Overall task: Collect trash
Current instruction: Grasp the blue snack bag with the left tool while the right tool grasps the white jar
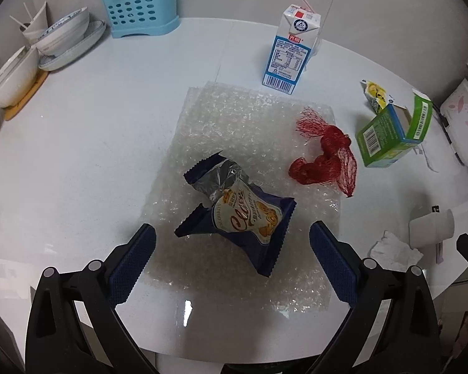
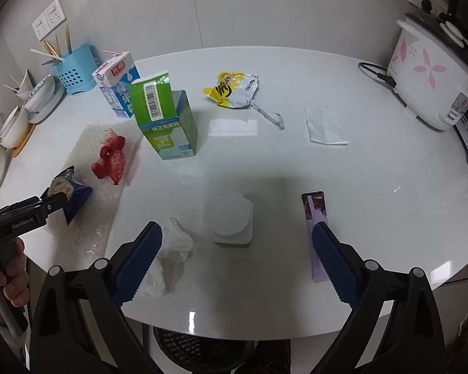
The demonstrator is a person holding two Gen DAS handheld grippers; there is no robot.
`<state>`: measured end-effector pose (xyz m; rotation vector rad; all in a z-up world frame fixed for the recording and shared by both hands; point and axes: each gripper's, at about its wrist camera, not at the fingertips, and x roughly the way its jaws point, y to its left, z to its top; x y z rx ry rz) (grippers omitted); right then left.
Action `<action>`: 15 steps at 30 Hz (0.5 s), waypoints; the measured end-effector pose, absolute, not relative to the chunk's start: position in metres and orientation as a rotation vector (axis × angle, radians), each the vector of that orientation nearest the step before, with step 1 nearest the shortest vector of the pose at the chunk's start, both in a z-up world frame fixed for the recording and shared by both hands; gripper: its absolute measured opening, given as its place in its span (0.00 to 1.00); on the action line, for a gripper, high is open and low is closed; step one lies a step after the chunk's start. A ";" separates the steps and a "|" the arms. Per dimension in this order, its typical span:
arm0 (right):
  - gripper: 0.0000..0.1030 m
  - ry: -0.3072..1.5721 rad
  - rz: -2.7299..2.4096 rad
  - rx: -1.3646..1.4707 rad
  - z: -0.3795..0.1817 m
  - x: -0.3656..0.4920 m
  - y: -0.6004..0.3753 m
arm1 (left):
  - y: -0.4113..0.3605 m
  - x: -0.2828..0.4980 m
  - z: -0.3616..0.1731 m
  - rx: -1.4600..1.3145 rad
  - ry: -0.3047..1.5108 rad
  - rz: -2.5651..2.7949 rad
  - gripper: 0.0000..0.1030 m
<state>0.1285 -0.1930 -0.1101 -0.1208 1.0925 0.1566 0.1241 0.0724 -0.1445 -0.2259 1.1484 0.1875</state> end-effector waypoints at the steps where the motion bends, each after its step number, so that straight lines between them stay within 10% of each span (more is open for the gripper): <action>1: 0.89 1.099 0.154 -0.120 -0.114 0.132 -0.193 | 0.074 0.127 -0.148 -0.228 1.150 0.192 0.93; 15: 0.68 1.156 0.140 -0.137 -0.144 0.151 -0.183 | 0.076 0.151 -0.167 -0.222 1.197 0.191 0.82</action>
